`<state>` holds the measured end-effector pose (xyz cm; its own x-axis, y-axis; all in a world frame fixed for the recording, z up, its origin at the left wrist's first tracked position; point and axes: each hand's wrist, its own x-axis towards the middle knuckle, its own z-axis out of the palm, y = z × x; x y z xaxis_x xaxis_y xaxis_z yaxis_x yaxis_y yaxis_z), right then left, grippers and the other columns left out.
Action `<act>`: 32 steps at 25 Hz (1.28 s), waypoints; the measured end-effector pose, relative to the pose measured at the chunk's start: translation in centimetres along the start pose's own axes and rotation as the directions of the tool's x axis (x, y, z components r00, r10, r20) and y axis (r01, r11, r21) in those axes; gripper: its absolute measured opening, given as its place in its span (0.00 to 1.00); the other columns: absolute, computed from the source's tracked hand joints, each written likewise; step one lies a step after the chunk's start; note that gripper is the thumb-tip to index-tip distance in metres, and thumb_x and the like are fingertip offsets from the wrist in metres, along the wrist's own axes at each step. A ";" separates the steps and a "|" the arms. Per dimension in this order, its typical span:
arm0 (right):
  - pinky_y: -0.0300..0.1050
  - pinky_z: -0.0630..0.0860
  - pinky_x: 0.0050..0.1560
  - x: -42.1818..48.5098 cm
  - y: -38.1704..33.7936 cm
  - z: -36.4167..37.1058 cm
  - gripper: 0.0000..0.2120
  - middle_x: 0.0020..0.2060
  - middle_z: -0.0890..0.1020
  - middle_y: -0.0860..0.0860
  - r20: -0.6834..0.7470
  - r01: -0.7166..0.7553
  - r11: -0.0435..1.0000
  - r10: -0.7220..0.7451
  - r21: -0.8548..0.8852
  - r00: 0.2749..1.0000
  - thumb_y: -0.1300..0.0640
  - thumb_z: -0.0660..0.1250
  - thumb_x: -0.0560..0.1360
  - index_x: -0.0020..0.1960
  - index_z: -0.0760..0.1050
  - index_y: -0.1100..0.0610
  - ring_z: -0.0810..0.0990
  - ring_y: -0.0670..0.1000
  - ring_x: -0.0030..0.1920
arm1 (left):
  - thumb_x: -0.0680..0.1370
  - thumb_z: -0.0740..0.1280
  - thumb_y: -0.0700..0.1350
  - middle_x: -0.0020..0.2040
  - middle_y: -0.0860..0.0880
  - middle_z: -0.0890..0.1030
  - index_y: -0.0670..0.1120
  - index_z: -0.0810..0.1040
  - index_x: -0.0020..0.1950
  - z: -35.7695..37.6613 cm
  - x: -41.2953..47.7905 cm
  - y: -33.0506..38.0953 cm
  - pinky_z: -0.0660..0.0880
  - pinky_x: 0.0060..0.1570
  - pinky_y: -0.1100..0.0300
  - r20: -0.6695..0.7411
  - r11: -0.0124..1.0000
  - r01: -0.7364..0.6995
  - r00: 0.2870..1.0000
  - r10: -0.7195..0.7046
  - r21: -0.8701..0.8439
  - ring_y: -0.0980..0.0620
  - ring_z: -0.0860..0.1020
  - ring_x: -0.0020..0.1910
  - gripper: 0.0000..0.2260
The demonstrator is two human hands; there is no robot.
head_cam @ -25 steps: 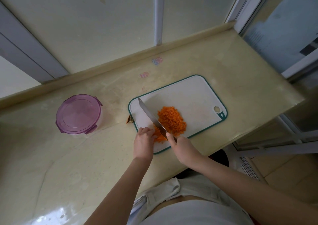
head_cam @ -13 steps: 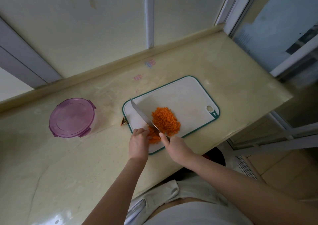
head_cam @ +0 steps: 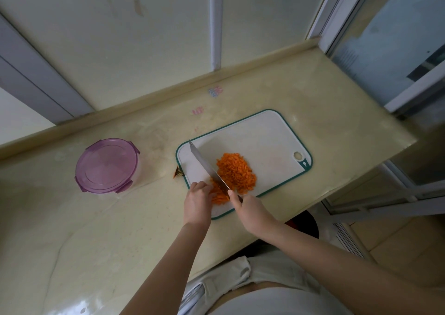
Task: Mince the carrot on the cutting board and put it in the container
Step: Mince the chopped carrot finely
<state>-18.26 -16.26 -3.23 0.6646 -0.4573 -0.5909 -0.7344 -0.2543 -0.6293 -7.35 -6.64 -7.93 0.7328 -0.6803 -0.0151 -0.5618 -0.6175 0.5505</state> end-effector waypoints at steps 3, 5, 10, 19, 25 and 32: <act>0.36 0.63 0.30 0.3 -0.2 0.3 0.24 0.28 0.69 0.49 -0.030 0.020 0.999 -0.021 -0.033 0.999 0.41 0.51 0.81 0.31 0.63 0.53 0.67 0.45 0.28 | 0.66 0.73 0.32 0.32 0.44 0.78 0.39 0.79 0.32 0.0 0.0 0.0 0.72 0.30 0.55 -0.001 1.000 0.002 1.000 -0.002 -0.018 0.43 0.74 0.35 0.06; 0.39 0.61 0.26 0.8 -0.7 0.6 0.28 0.24 0.67 0.50 -0.060 0.034 0.995 -0.039 -0.096 0.997 0.42 0.51 0.81 0.27 0.60 0.56 0.65 0.48 0.24 | 0.67 0.72 0.32 0.33 0.43 0.78 0.39 0.79 0.32 0.0 0.0 0.2 0.72 0.31 0.54 0.017 1.000 0.016 1.000 -0.016 -0.024 0.42 0.74 0.36 0.05; 0.45 0.62 0.30 2.5 -0.1 -0.8 0.29 0.22 0.66 0.50 -0.036 -0.004 1.000 0.004 -0.008 0.999 0.40 0.50 0.80 0.27 0.60 0.57 0.64 0.50 0.24 | 0.69 0.71 0.33 0.35 0.43 0.78 0.39 0.82 0.37 0.0 0.0 0.1 0.73 0.36 0.54 0.024 0.999 0.019 1.000 -0.018 -0.027 0.42 0.74 0.39 0.02; 0.42 0.58 0.26 2.0 0.4 -2.2 0.28 0.22 0.64 0.49 -0.068 0.053 0.995 -0.048 0.079 0.997 0.38 0.50 0.79 0.31 0.63 0.58 0.61 0.46 0.20 | 0.73 0.69 0.37 0.48 0.44 0.79 0.41 0.83 0.52 -0.3 0.5 0.0 0.67 0.47 0.64 0.060 0.995 0.080 0.995 -0.076 -0.063 0.46 0.73 0.51 0.09; 0.35 0.57 0.22 0.1 0.1 -1.9 0.26 0.22 0.63 0.48 -0.054 0.044 0.991 -0.037 0.130 0.998 0.40 0.50 0.80 0.32 0.63 0.57 0.61 0.43 0.17 | 0.73 0.71 0.41 0.52 0.44 0.79 0.42 0.80 0.58 -1.3 0.9 0.1 0.69 0.53 0.61 0.124 0.994 0.046 0.992 -0.034 -0.097 0.46 0.74 0.53 0.13; 0.38 0.58 0.24 -0.7 0.1 -1.2 0.26 0.22 0.64 0.49 -0.039 0.000 0.993 0.005 0.117 0.999 0.38 0.51 0.80 0.32 0.62 0.57 0.60 0.44 0.17 | 0.76 0.67 0.40 0.54 0.44 0.78 0.43 0.78 0.61 -1.4 0.2 -0.5 0.68 0.54 0.61 0.120 0.999 0.051 0.991 -0.052 0.007 0.47 0.72 0.56 0.13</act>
<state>-18.93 -16.98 -2.24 0.6552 -0.4917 -0.5736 -0.7133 -0.1524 -0.6841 -6.34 -5.88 -7.03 0.7095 -0.6898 -0.1440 -0.5262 -0.6546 0.5428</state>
